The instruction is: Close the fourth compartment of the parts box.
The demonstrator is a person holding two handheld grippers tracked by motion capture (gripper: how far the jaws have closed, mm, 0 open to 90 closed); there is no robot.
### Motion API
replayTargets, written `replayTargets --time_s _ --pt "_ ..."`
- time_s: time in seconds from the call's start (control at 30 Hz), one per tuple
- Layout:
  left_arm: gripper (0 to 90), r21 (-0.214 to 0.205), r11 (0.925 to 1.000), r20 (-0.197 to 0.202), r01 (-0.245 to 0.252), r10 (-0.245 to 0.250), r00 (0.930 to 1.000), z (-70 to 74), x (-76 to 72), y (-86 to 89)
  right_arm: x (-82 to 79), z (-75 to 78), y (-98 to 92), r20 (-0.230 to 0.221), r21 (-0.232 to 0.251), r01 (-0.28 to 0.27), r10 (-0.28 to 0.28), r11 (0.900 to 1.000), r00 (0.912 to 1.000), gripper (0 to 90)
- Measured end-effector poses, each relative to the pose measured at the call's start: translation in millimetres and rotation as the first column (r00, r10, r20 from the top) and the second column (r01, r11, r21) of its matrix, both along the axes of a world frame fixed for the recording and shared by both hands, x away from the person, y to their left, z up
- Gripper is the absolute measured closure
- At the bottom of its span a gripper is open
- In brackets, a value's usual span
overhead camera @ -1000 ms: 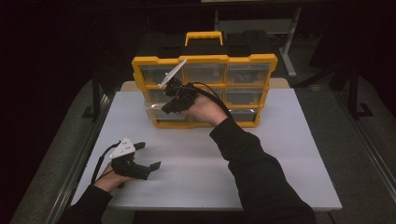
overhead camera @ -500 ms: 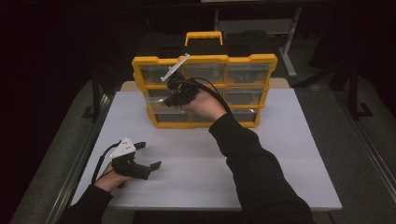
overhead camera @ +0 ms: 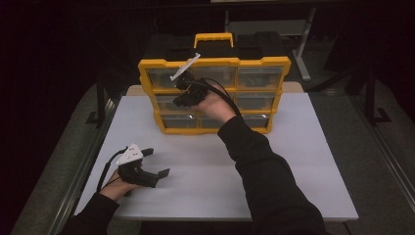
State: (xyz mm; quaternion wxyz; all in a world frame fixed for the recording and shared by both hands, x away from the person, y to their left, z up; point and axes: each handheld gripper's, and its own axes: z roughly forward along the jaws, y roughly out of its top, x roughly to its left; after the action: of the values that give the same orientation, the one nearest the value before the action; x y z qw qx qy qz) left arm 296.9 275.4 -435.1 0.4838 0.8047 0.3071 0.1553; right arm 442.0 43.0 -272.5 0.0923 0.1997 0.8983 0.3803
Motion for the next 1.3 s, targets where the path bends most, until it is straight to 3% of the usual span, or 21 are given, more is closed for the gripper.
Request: replayTargets --time_s 0.4,0.57,0.83,1.3 --pt "0.0 -0.001 1.0000 0.001 0.000 0.000 1.0000 -0.2 -0.9 1.6 3.6 -1.7 1.8 0.043 -0.008 0.049 -0.049 0.9988 0.9979 89.0" --pt "0.0 0.000 1.0000 0.001 0.001 -0.001 1.0000 -0.4 -1.2 2.2 4.0 -2.7 -0.5 0.036 0.010 0.053 -0.053 0.9986 0.9980 88.9" --pt "0.0 0.003 1.0000 0.001 -0.002 0.002 1.0000 -0.6 -1.3 3.3 -1.8 -5.4 -17.6 -0.016 0.061 0.048 -0.047 0.9970 0.9988 88.6" --pt "0.0 0.005 1.0000 -0.005 -0.005 0.005 1.0000 -1.7 -2.2 4.0 -19.4 -17.1 -58.2 -0.052 0.122 0.052 -0.046 0.9911 0.9976 66.1"
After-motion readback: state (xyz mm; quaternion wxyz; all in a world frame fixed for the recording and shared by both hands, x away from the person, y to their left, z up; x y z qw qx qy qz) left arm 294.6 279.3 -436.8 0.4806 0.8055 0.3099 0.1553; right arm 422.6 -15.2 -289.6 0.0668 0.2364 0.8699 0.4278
